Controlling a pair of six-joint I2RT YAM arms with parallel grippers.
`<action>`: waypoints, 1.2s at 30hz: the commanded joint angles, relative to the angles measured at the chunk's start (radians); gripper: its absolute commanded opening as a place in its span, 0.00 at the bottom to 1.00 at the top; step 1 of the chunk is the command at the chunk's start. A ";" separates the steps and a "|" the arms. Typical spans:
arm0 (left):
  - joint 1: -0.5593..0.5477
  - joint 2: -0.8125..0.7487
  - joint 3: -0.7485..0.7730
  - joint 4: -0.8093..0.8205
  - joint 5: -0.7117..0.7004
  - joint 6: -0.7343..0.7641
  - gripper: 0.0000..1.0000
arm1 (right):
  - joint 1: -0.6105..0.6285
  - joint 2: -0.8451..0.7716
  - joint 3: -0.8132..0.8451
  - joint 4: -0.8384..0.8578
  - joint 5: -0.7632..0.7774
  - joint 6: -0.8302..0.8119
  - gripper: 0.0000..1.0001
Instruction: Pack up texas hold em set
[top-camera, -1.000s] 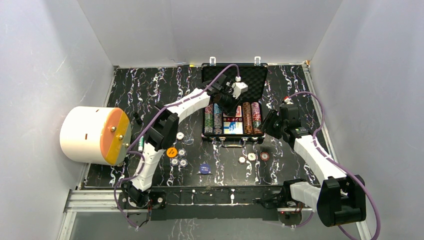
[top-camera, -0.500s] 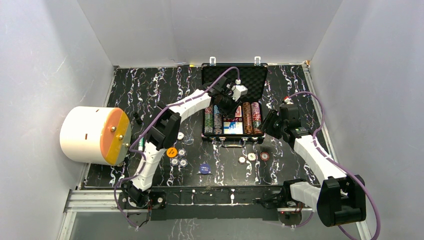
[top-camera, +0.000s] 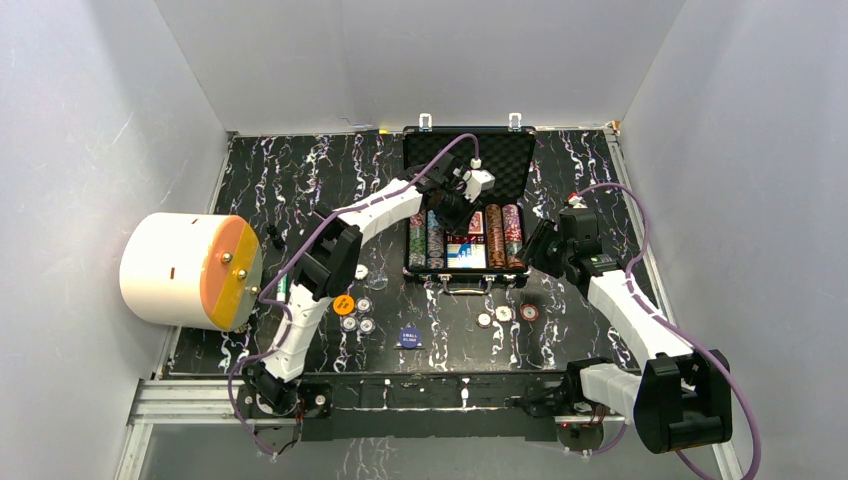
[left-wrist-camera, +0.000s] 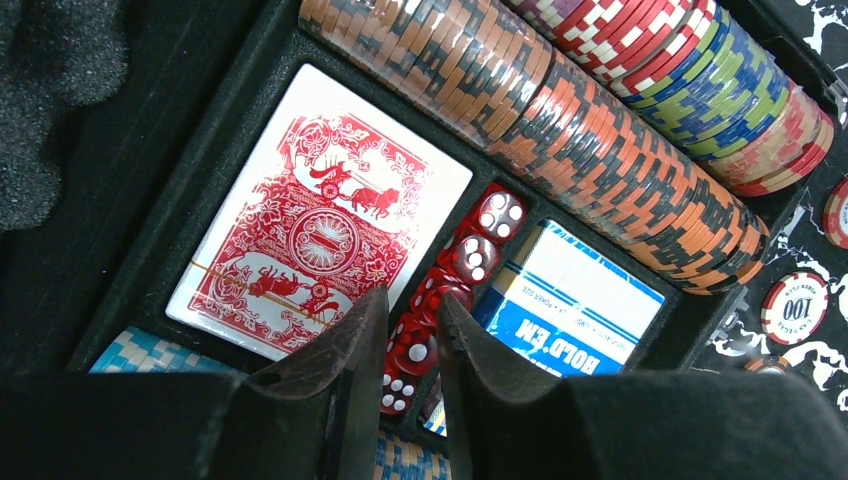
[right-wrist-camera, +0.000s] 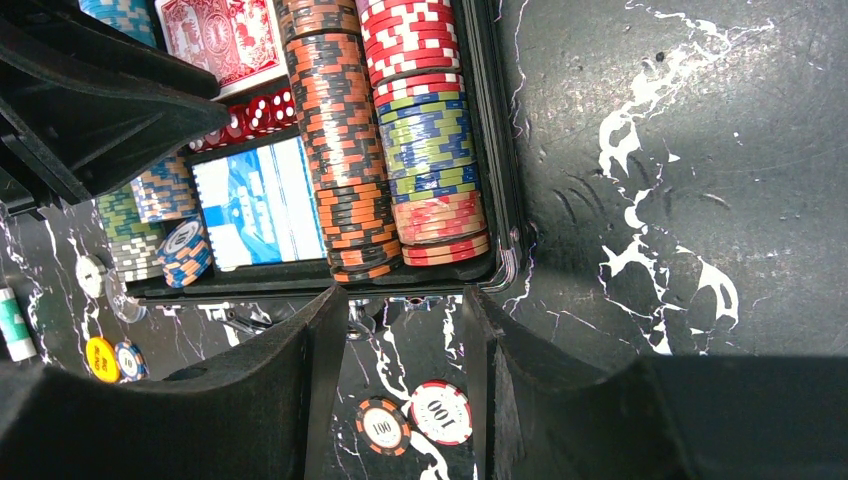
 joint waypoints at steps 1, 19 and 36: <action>0.000 0.003 0.014 -0.023 -0.003 0.015 0.24 | -0.001 -0.013 0.020 0.035 0.013 -0.015 0.54; 0.021 -0.257 0.032 -0.001 -0.056 -0.119 0.50 | -0.001 -0.004 0.139 -0.072 0.050 -0.056 0.63; 0.035 -1.332 -0.819 0.155 -0.871 -0.371 0.98 | 0.633 0.192 0.320 -0.143 0.263 0.043 0.80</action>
